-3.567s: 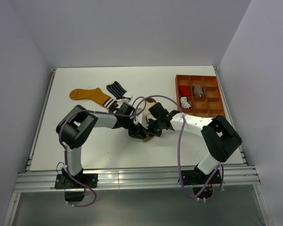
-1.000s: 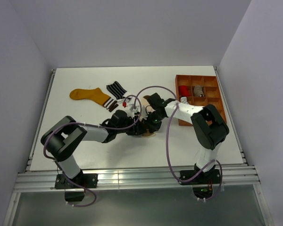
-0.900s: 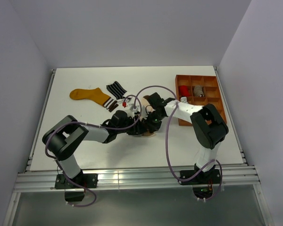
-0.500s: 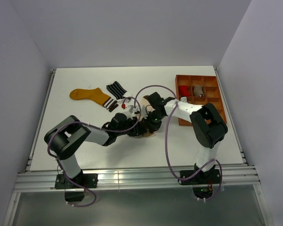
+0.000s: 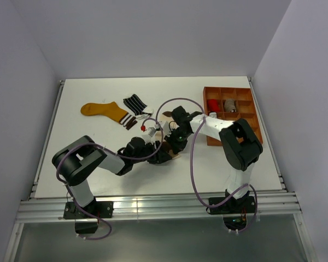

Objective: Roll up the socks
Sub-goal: Roll the sock at the center of the board.

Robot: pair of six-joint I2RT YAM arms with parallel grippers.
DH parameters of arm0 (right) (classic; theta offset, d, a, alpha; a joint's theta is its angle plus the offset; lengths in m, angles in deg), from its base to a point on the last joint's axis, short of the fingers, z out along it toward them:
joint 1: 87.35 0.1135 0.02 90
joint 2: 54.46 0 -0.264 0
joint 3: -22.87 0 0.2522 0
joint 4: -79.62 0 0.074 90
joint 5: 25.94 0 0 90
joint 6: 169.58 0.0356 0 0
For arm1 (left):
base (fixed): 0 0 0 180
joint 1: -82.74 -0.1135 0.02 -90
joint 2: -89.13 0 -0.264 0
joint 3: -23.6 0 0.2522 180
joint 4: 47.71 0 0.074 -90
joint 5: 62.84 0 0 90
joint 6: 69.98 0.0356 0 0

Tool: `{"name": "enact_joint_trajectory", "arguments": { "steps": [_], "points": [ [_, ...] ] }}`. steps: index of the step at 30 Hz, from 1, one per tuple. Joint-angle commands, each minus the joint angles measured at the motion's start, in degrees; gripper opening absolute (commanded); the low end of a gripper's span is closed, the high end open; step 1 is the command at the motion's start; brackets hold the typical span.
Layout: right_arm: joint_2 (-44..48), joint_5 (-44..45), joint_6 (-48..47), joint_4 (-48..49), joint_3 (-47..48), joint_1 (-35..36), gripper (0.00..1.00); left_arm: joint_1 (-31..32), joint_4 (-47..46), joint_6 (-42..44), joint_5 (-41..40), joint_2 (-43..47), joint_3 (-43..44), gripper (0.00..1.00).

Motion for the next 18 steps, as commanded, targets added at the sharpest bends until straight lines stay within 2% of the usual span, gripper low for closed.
{"name": "enact_joint_trajectory", "arguments": {
  "steps": [1, 5, 11, 12, 14, 16, 18],
  "points": [
    [-4.0, 5.6, -0.8, -1.6, -1.6, -0.4, 0.07, 0.6, -0.7, 0.8, 1.2, -0.3, 1.2, 0.53],
    [-4.3, 5.8, -0.7, -1.7, -1.7, -0.4, 0.07, 0.6, 2.2, -0.2, -1.4, -0.3, 2.1, 0.48],
    [-4.2, 5.7, -0.8, -1.7, -1.8, -0.4, 0.07, 0.5, 5.0, -1.8, -2.9, -2.4, 4.3, 0.33],
    [-4.1, 5.7, -0.7, -1.8, -1.8, -0.4, 0.07, 0.5, 5.6, -2.2, -3.1, -2.6, 4.5, 0.26],
    [-4.1, 5.7, -0.6, -1.8, -1.9, -0.4, 0.07, 0.4, 5.7, -3.4, -2.8, -3.1, 4.6, 0.19],
    [-4.0, 5.5, -0.3, -1.5, -2.0, -0.5, 0.07, 0.1, 6.2, -5.5, -2.1, -3.7, 4.7, 0.02],
    [-3.8, 5.5, -0.2, -1.3, -2.2, -0.5, 0.07, -0.4, 5.9, -7.1, -0.9, -4.6, 4.2, 0.0]
  ]
}}
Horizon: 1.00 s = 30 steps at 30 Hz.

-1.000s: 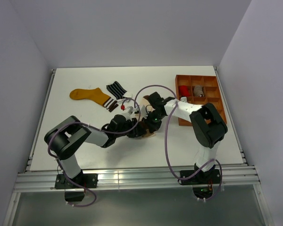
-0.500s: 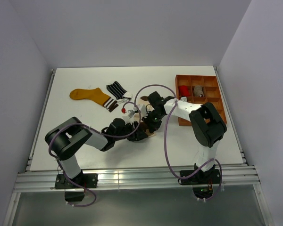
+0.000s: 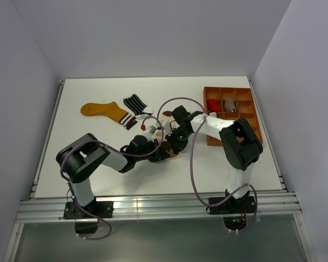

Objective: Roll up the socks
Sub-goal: Roll the sock at the center of the board.

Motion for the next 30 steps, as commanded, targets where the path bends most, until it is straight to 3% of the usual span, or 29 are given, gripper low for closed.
{"name": "enact_joint_trajectory", "arguments": {
  "steps": [1, 7, 11, 14, 19, 26, 30],
  "points": [
    [-3.6, 5.6, -1.9, -0.9, -2.3, -0.1, 0.06, -0.5, 2.4, -5.2, 2.1, -2.3, 0.8, 0.0],
    [-2.1, 3.7, -0.8, 0.3, -2.2, -2.1, 0.11, -3.7, 5.8, -12.5, 8.6, -6.0, 1.7, 0.0],
    [-0.6, 2.9, -0.4, 1.3, -2.7, -3.1, 0.19, -4.5, 18.3, -13.8, 9.8, -7.4, 6.2, 0.0],
    [1.6, 1.8, -0.3, 2.9, -3.4, -4.0, 0.26, -4.6, 22.0, -14.8, 11.5, -8.4, 7.7, 0.0],
    [7.9, -1.8, -1.0, 4.2, -5.1, -6.7, 0.34, -6.2, 28.9, -14.2, 13.4, -9.0, 9.3, 0.0],
    [17.3, -6.4, -7.2, 5.4, -7.2, -11.0, 0.39, -10.7, 42.8, -11.2, 16.2, -8.2, 13.3, 0.0],
    [24.9, -5.1, -11.6, 10.8, -14.2, -10.2, 0.41, -11.3, 52.5, -9.8, 16.0, -8.8, 16.6, 0.0]
  ]
}}
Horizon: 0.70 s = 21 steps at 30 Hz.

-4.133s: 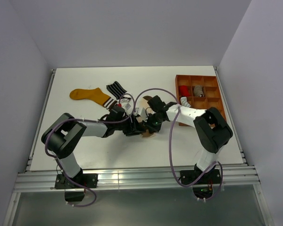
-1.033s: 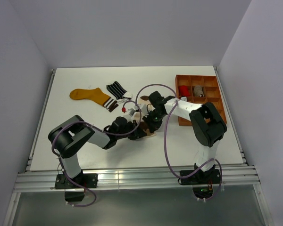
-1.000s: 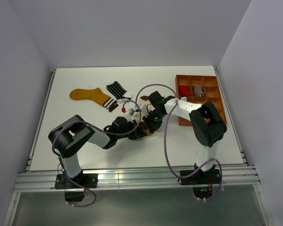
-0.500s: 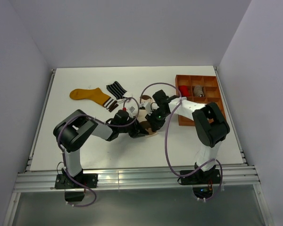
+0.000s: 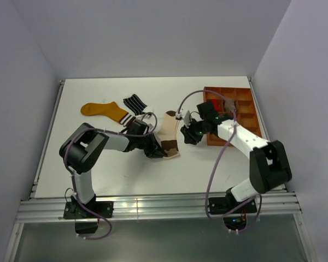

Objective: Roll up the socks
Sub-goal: Roll the sock at the center of the board.

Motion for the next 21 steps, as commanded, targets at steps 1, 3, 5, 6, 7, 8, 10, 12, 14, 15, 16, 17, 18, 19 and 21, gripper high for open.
{"name": "enact_joint_trajectory", "arguments": {
  "steps": [1, 3, 5, 6, 7, 8, 10, 12, 14, 15, 16, 17, 18, 19, 21],
  "points": [
    [7.6, -0.9, -6.1, 5.5, -5.8, 1.4, 0.42, -0.6, 23.7, 5.5, -5.6, -3.3, 2.2, 0.0],
    [13.8, -0.7, -9.0, 9.2, -11.3, 3.8, 0.44, -1.1, 26.7, 6.2, -6.2, -3.7, 3.5, 0.0],
    [19.2, 1.2, -11.0, 13.0, -15.0, 6.3, 0.48, -1.3, 29.7, 6.6, -5.9, -4.3, 5.1, 0.0],
    [20.5, 3.1, -11.4, 14.0, -17.9, 9.8, 0.49, -1.3, 30.9, 6.7, -6.3, -4.4, 5.6, 0.0],
    [21.6, 4.0, -11.9, 15.4, -19.2, 11.8, 0.51, -1.4, 31.6, 6.7, -7.2, -4.3, 6.4, 0.0],
    [22.6, 4.5, -12.3, 16.0, -20.2, 13.6, 0.51, -1.3, 33.4, 6.8, -7.7, -4.2, 6.9, 0.0],
    [23.3, 6.6, -12.6, 17.6, -22.3, 18.3, 0.52, -1.4, 34.1, 6.7, -8.2, -4.0, 7.5, 0.0],
    [22.3, 9.2, -13.8, 20.1, -23.8, 22.2, 0.52, -1.4, 34.2, 5.8, -8.4, -3.7, 7.5, 0.0],
    [21.4, 12.6, -15.5, 22.8, -24.7, 24.4, 0.52, -1.3, 34.5, 5.5, -8.2, -3.5, 7.5, 0.0],
    [20.0, 13.3, -16.1, 23.4, -25.1, 26.3, 0.52, -1.3, 34.6, 5.4, -8.3, -3.4, 7.5, 0.0],
    [19.5, 14.8, -16.8, 24.8, -25.3, 27.2, 0.52, -1.3, 34.8, 5.4, -8.3, -3.4, 7.5, 0.0],
    [18.7, 15.2, -17.2, 25.5, -25.5, 27.9, 0.52, -1.4, 34.8, 5.3, -8.3, -3.4, 7.5, 0.0],
    [18.3, 15.8, -17.5, 26.3, -26.0, 28.6, 0.52, -1.4, 34.6, 5.3, -8.3, -3.4, 7.5, 0.0],
    [17.4, 16.9, -18.2, 27.8, -26.2, 29.7, 0.52, -1.4, 34.6, 5.3, -8.2, -3.4, 7.4, 0.0],
    [16.8, 18.3, -18.6, 28.9, -27.2, 30.9, 0.52, -1.4, 34.1, 5.1, -7.8, -3.4, 6.9, 0.0]
  ]
}}
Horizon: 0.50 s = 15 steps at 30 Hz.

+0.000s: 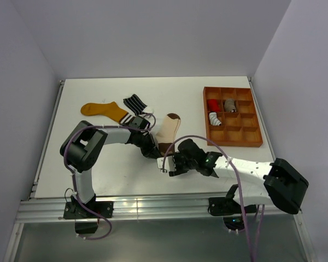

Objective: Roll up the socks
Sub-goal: Roll the sock at the center of the board.

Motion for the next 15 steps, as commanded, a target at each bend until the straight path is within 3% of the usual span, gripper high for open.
{"name": "enact_joint_trajectory", "arguments": {
  "steps": [1, 15],
  "points": [
    [-1.5, 5.0, -3.3, 8.3, -1.2, 2.8, 0.52, 0.0, 8.3, 2.0, -8.2, -2.3, -2.6, 0.0],
    [-12.1, 10.7, -5.2, 14.7, 2.4, 6.6, 0.51, 0.1, 7.8, 3.1, -6.7, -3.3, -2.4, 0.0]
  ]
}}
